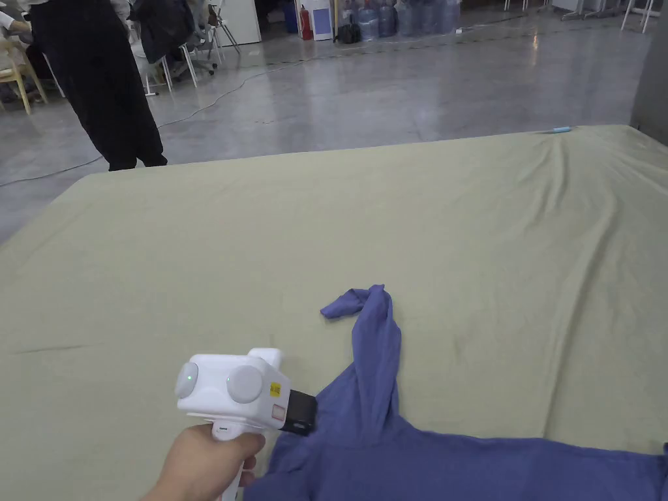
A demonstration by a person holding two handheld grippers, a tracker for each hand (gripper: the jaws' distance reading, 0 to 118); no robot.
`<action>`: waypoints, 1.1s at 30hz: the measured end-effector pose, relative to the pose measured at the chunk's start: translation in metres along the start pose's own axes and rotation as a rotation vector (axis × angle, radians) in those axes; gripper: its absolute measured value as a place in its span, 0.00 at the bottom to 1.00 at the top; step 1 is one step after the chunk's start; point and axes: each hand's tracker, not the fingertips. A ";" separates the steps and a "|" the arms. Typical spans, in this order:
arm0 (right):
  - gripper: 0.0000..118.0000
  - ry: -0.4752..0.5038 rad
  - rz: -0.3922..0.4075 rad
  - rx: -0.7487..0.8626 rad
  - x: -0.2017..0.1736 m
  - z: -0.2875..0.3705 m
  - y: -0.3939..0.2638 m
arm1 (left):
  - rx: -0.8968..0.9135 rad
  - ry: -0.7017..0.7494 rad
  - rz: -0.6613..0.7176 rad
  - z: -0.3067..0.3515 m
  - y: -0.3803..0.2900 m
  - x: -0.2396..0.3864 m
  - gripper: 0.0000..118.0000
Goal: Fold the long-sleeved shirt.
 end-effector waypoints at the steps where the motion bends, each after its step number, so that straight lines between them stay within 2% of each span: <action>1: 0.00 0.000 -0.003 -0.001 0.002 0.000 0.001 | -0.025 0.017 -0.004 -0.006 -0.002 -0.001 0.02; 2: 0.00 -0.001 -0.007 -0.003 0.003 -0.001 0.002 | -0.012 0.011 -0.003 -0.009 -0.003 -0.001 0.29; 3: 0.00 -0.002 -0.008 -0.004 0.005 -0.001 0.002 | -0.019 0.022 -0.002 -0.014 -0.005 0.001 0.70; 4: 0.00 -0.004 -0.009 -0.005 0.006 -0.002 0.003 | -0.042 0.004 0.003 -0.019 -0.008 0.003 0.98; 5: 0.00 -0.008 -0.010 -0.006 0.008 -0.002 0.004 | -0.073 0.008 -0.024 -0.025 -0.012 0.004 0.96; 6: 0.00 -0.013 -0.015 -0.010 0.010 -0.003 0.005 | -0.068 0.064 -0.081 -0.023 -0.017 0.008 0.91; 7: 0.00 -0.017 -0.018 -0.014 0.011 -0.003 0.006 | -0.026 0.059 -0.109 -0.019 -0.017 0.014 0.81; 8: 0.00 -0.026 -0.023 -0.023 0.014 -0.002 0.009 | -0.139 0.011 -0.061 -0.016 -0.022 0.020 0.76; 9: 0.00 -0.041 -0.032 -0.037 0.018 -0.001 0.012 | -0.120 0.058 -0.078 -0.009 -0.022 0.025 0.75; 10: 0.00 -0.052 -0.039 -0.042 0.022 -0.001 0.016 | -0.106 0.060 -0.093 -0.003 -0.023 0.028 0.68; 11: 0.00 -0.083 -0.040 -0.053 0.028 -0.002 0.024 | -0.099 0.018 -0.094 0.001 -0.023 0.028 0.53; 12: 0.00 -0.127 -0.029 -0.053 0.031 -0.004 0.034 | -0.001 0.106 -0.125 0.008 -0.019 0.028 0.29; 13: 0.00 -0.180 -0.010 -0.048 0.034 -0.005 0.049 | -0.009 0.018 -0.103 0.014 -0.018 0.027 0.00; 15: 0.00 -0.227 0.021 -0.003 0.039 -0.006 0.086 | 0.001 -0.077 -0.002 0.028 -0.018 0.019 0.00; 18: 0.00 -0.194 -0.020 -0.009 0.051 -0.019 0.142 | 0.017 -0.080 0.003 0.052 -0.014 0.012 0.00; 19: 0.16 -0.173 -0.036 -0.059 0.055 -0.029 0.155 | 0.028 -0.077 -0.002 0.060 -0.016 0.011 0.00; 20: 0.49 -0.182 -0.061 -0.103 0.059 -0.042 0.170 | 0.044 -0.065 -0.011 0.068 -0.014 0.009 0.00; 21: 0.83 -0.183 -0.051 -0.094 0.063 -0.053 0.182 | 0.052 -0.068 -0.009 0.076 -0.011 0.006 0.00; 22: 1.00 -0.197 -0.050 -0.116 0.067 -0.062 0.190 | 0.060 -0.073 -0.005 0.080 -0.010 0.004 0.00; 25: 1.00 -0.309 -0.050 -0.234 0.072 -0.097 0.198 | 0.073 -0.085 0.007 0.091 -0.009 0.000 0.00; 28: 0.98 -0.404 0.050 -0.249 0.060 -0.110 0.189 | 0.077 -0.080 -0.006 0.097 -0.013 -0.001 0.00; 29: 0.85 -0.388 0.087 -0.210 0.051 -0.103 0.189 | 0.077 -0.074 -0.015 0.098 -0.014 -0.001 0.00; 30: 0.54 -0.328 0.118 -0.206 0.043 -0.097 0.187 | 0.076 -0.067 -0.022 0.099 -0.016 -0.002 0.00; 31: 0.46 -0.270 0.119 -0.202 0.040 -0.094 0.186 | 0.074 -0.065 -0.024 0.100 -0.016 -0.003 0.00; 32: 0.42 -0.264 0.102 -0.210 0.035 -0.088 0.183 | 0.072 -0.062 -0.026 0.103 -0.017 -0.005 0.00; 33: 0.27 -0.290 0.124 -0.206 0.030 -0.084 0.182 | 0.074 -0.058 -0.027 0.106 -0.017 -0.006 0.00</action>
